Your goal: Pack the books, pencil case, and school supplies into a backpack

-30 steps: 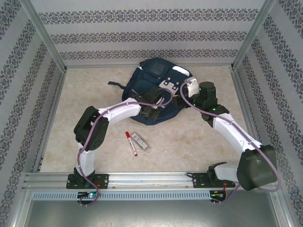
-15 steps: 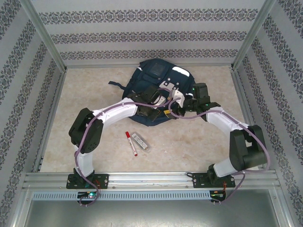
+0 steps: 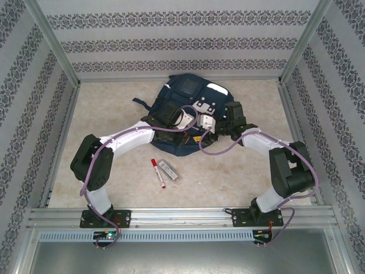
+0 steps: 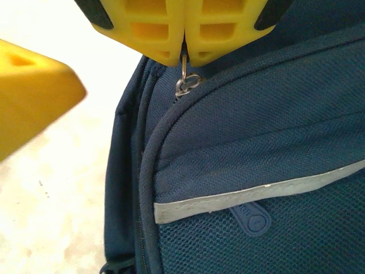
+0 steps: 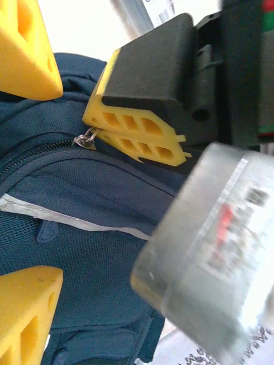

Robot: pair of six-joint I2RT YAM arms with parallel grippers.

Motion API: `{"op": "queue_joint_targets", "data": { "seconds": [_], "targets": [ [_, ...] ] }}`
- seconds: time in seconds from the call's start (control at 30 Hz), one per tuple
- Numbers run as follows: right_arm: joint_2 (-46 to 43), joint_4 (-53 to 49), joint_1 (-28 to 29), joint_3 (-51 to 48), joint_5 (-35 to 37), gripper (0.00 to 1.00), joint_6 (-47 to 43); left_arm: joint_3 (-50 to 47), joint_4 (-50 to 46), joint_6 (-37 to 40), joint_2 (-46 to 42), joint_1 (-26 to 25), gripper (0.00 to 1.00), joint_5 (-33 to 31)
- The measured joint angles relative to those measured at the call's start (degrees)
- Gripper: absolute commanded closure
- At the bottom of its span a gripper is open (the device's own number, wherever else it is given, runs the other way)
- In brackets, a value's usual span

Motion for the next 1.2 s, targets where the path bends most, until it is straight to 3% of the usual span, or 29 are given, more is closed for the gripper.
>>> {"op": "queue_joint_targets", "data": {
  "seconds": [0.13, 0.33, 0.63, 0.77, 1.03, 1.1, 1.2],
  "targets": [
    [1.22, -0.17, 0.00, 0.09, -0.20, 0.38, -1.92, -0.94, 1.62, -0.44, -0.85, 0.68, 1.00, 2.16],
    [3.61, -1.73, 0.13, 1.07, -0.20, 0.40, -4.31, -1.92, 3.23, -0.63, -1.68, 1.49, 1.00, 3.91],
    [3.85, -5.05, 1.62, 3.54, 3.41, 0.83, -10.16, -2.84, 4.79, -1.11, -1.84, 3.21, 1.00, 7.91],
    [2.93, -3.02, 2.86, 2.29, 6.54, 1.00, -11.50, -4.57, 5.66, -1.31, -3.06, 6.97, 1.00, 10.82],
    [-0.22, -2.14, 0.44, -0.46, 9.11, 0.98, -11.98, -7.87, 5.42, -0.20, -3.89, 16.28, 1.00, 7.52],
    [-0.35, -2.05, 0.17, -0.74, 9.35, 0.70, -11.65, -7.91, 5.51, -0.44, -3.80, 17.11, 1.00, 7.48],
    [-0.63, -2.21, -0.09, -0.98, 9.77, 0.56, -10.69, -8.11, 6.54, -2.58, -3.80, 17.22, 1.00, 8.90]
  ]
}}
